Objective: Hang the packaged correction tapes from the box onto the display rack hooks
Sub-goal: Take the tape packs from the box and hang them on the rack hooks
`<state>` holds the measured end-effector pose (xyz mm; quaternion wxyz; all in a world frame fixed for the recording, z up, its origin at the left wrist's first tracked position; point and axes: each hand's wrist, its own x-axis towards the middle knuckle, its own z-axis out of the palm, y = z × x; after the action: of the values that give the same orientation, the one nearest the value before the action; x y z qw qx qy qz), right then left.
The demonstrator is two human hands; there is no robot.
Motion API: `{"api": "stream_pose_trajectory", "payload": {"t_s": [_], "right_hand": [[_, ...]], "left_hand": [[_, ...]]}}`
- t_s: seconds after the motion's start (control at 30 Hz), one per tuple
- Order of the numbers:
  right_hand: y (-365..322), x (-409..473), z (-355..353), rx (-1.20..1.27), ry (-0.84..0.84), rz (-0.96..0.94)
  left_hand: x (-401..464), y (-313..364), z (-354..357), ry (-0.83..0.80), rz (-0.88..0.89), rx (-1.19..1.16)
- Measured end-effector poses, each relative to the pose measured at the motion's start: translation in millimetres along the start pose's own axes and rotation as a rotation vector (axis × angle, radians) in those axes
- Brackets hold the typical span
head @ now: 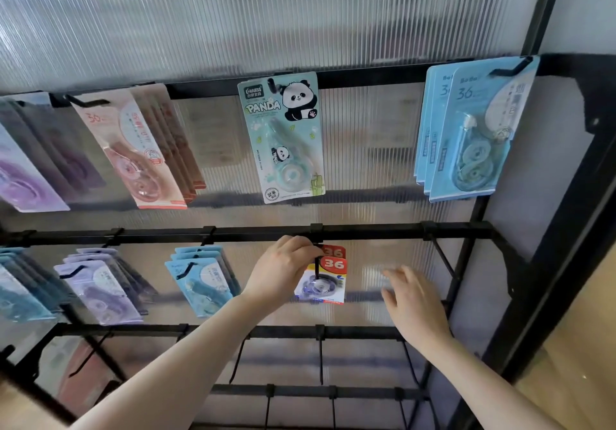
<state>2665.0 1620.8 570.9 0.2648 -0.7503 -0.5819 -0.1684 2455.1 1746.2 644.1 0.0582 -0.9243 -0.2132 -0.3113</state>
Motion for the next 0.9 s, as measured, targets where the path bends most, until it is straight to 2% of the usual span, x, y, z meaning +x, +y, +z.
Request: {"api": "stream_pose_trajectory", "payload": {"t_s": [0.13, 0.4, 0.7, 0.9], "right_hand": [[-3.6, -4.2, 1.7, -0.017, -0.005, -0.008], [-8.0, -18.9, 3.2, -0.060, -0.068, -0.013], [-24.1, -45.0, 12.9, -0.127, -0.139, -0.004], [-52.9, -65.0, 33.7, -0.103, -0.248, -0.035]], "left_hand": [[-4.6, 1.1, -3.0, 0.004, 0.015, 0.030], [-39.8, 3.3, -1.0, 0.039, -0.176, 0.060], [-121.4, 6.0, -2.3, -0.052, -0.360, 0.104], [-186.5, -6.8, 2.2, -0.172, -0.480, 0.144]]}}
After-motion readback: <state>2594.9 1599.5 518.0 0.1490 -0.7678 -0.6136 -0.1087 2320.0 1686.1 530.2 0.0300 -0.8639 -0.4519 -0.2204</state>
